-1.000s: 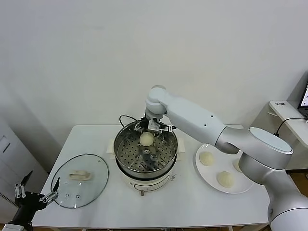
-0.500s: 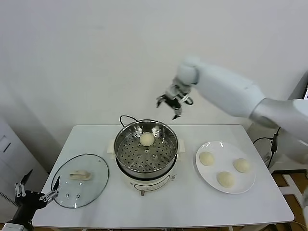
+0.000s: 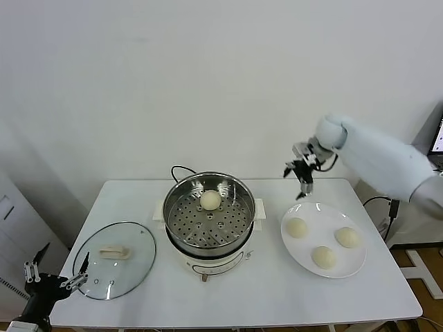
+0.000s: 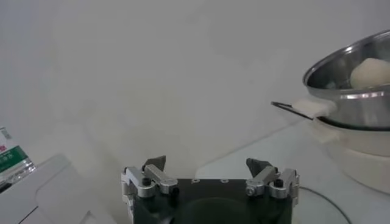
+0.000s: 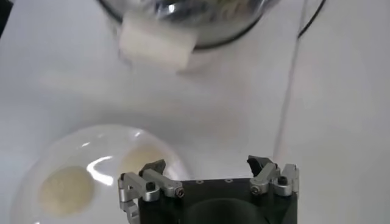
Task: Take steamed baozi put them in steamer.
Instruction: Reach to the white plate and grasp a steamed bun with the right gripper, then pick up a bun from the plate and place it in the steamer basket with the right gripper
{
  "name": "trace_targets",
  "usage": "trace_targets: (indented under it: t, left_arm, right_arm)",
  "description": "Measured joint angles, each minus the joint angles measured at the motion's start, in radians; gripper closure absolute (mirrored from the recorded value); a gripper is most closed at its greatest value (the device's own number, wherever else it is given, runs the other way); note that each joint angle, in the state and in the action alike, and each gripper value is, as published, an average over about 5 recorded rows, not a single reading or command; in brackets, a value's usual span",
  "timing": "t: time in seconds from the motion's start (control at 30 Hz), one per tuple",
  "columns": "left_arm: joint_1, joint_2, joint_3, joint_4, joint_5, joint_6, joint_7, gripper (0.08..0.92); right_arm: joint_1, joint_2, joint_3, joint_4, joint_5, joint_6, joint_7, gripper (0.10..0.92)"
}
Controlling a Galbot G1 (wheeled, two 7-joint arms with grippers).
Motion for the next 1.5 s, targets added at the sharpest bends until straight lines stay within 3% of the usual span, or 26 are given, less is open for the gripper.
trace_targets:
  t: [0.83,1.13,1.4,1.5]
  left_arm:
    - [0.040,-0.008,-0.019,-0.016,0.004,-0.005,-0.005,0.177]
    - [0.043,-0.007,-0.020,-0.013,0.003,-0.009,-0.005,0.177]
    - [0.043,-0.007,-0.020,-0.013,0.003,-0.011,-0.005,0.177]
    - [0.041,-0.007,-0.020,-0.014,0.003,-0.011,-0.004,0.177]
  right_arm:
    - [-0.211,0.017,0.135,-0.089,-0.063,-0.025,0.063,0.218]
    - [-0.227,0.024,0.141,-0.101,-0.070,-0.031,0.077,0.328]
    - [-0.219,0.019,0.135,-0.094,-0.056,-0.035,0.075,0.505]
    - [-0.199,0.011,0.116,-0.084,-0.036,-0.036,0.069,0.528]
